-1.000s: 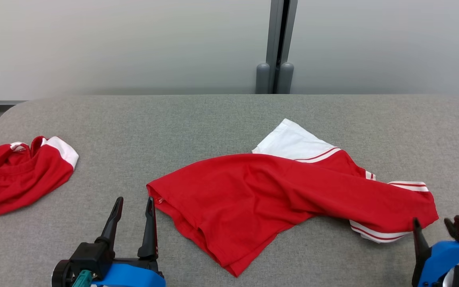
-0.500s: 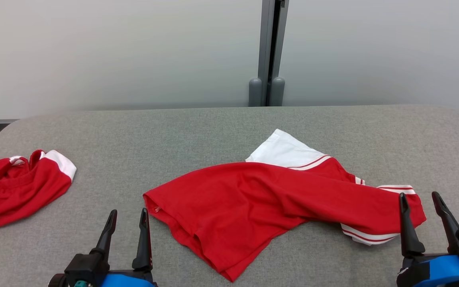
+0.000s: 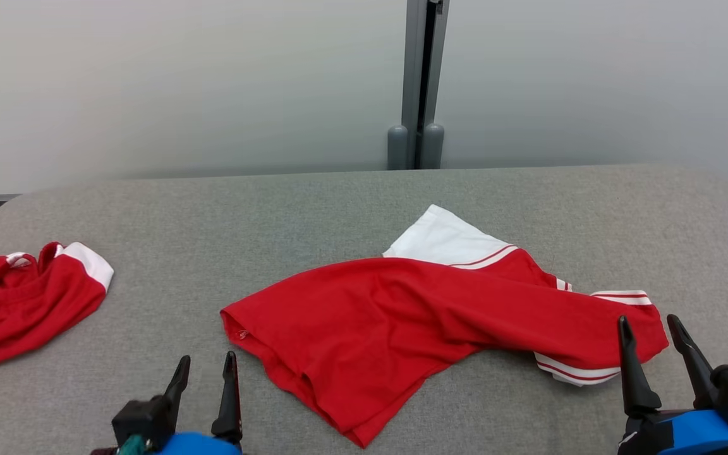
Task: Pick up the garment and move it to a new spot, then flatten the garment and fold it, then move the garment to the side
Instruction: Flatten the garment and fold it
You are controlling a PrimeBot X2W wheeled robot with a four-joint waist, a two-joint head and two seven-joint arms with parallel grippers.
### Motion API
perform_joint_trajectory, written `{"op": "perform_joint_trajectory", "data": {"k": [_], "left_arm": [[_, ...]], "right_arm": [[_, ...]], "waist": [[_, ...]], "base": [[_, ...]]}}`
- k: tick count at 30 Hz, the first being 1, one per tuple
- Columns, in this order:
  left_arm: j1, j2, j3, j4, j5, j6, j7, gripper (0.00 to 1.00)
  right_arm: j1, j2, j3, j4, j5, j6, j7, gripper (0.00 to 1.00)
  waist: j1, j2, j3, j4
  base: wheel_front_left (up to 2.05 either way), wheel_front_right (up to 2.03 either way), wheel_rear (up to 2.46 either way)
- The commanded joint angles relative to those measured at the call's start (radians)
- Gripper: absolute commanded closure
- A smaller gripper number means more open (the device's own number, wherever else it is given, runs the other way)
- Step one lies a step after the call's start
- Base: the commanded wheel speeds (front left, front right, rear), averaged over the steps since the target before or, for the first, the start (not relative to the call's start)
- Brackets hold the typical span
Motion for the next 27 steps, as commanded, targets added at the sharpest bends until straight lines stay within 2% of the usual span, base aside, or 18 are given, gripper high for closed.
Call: {"op": "perform_joint_trajectory", "data": {"k": [1,7,11,17,20,24,27], "left_arm": [[-0.044,-0.001,-0.005,0.021,-0.006,-0.005,0.021,0.00],[-0.178,-0.007,0.010,0.165,-0.047,0.013,0.140,0.00],[-0.248,-0.014,0.021,0.264,-0.085,0.039,0.220,0.00],[-0.312,-0.023,0.042,0.354,-0.137,0.104,0.265,0.00],[-0.328,-0.027,0.041,0.374,-0.158,0.119,0.277,0.00],[-0.338,-0.032,0.014,0.404,-0.198,0.102,0.300,0.00],[-0.354,-0.035,-0.021,0.409,-0.232,0.072,0.300,0.00]], "right_arm": [[0.006,-0.003,0.005,-0.002,0.004,0.000,0.005,0.00],[-0.024,-0.003,0.030,-0.017,0.004,0.000,0.010,0.00],[-0.033,-0.003,0.049,-0.020,0.010,0.000,0.012,0.00],[-0.048,-0.003,0.074,-0.028,0.015,0.000,0.005,0.00],[-0.052,-0.003,0.076,-0.031,0.020,0.000,0.002,0.00],[-0.062,-0.003,0.070,-0.030,0.042,0.000,0.010,0.00],[-0.066,-0.003,0.066,-0.034,0.045,0.000,0.005,0.00]], "waist": [[0.0001,0.0001,0.007,-0.004],[0.0001,0.0001,0.050,-0.032],[0.0001,0.0001,0.080,-0.056],[0.0001,0.0001,0.122,-0.083],[0.0001,0.0001,0.134,-0.087],[0.0001,0.0001,0.155,-0.092],[0.0001,0.0001,0.164,-0.091]], "base": [[0.00,0.00,0.00],[0.00,0.00,0.00],[0.00,0.00,0.00],[0.00,0.00,0.00],[0.00,0.00,0.00],[0.00,0.00,0.00],[0.00,0.00,0.00]]}}
